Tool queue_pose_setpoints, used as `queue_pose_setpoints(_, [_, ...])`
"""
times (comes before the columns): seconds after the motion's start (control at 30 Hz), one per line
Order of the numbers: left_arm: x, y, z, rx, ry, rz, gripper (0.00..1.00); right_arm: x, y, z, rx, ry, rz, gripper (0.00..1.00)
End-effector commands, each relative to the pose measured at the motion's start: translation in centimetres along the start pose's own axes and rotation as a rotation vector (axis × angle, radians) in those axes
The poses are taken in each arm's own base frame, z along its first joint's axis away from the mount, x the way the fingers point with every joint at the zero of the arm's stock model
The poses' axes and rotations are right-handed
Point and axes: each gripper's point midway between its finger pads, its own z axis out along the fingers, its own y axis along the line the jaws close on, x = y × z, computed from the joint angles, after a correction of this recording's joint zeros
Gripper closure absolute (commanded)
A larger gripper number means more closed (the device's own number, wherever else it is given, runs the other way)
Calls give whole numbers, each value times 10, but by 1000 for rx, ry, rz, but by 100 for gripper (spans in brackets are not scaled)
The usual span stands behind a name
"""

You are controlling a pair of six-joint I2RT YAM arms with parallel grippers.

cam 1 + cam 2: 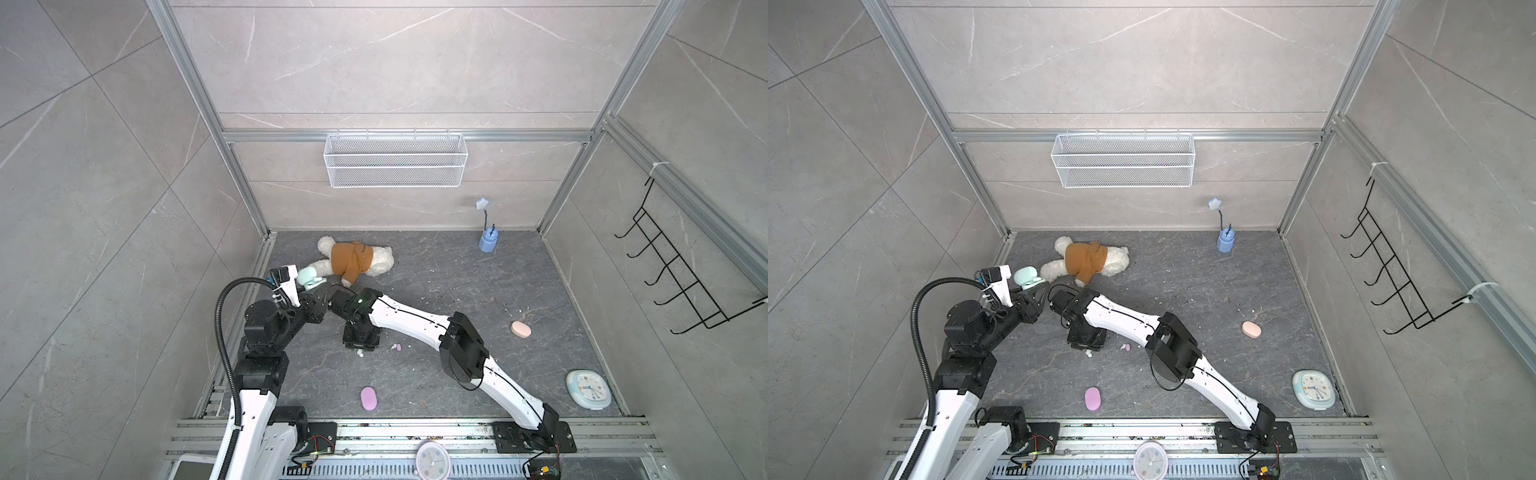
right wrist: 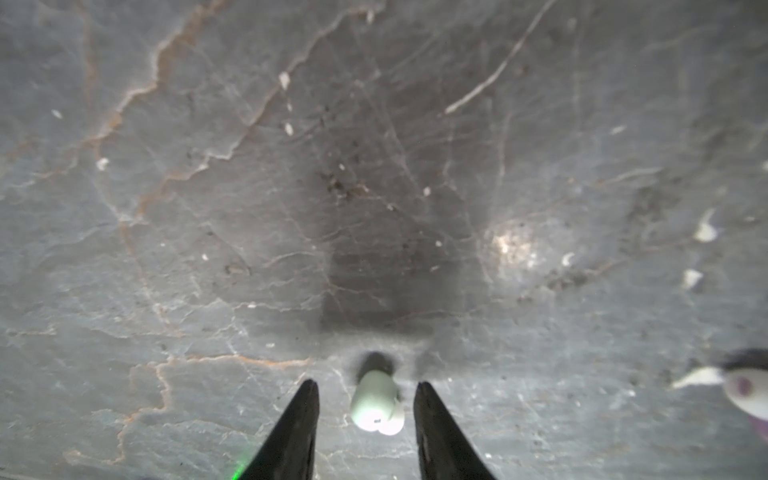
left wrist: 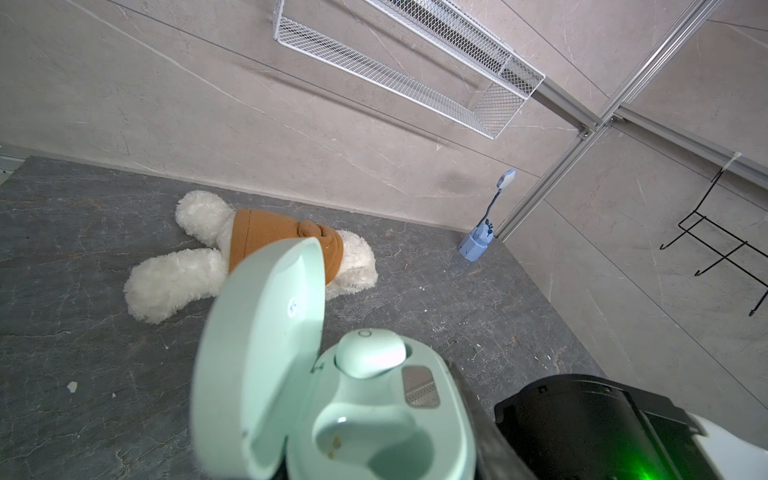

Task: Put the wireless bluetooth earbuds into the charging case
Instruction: 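Close the right gripper on the second mint earbud, then lift the second earbud and carry it toward the case with the right gripper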

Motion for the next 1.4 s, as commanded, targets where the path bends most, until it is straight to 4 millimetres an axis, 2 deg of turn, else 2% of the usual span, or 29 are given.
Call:
queue_pose_setpoints(0.0, [-22,-15,-6,48,-64,35,83,2,-7,10,39,25,3,59])
queue_pose_setpoints(0.6, [-24,-17,-7,53,-60,49,83,3,-10,17,62,45,1,69])
queue_pose_setpoints(1.1, [-23,-19,-8,58,-55,58,83,4,-10,17,64,49,-4,85])
queue_pose_setpoints(1.27, [-23,-21,-7,71,-50,59,83,1,-8,12,54,32,-10,87])
queue_pose_setpoints(1.37, [-21,-24,-7,92,-41,61,82,-3,-3,1,29,-1,-17,87])
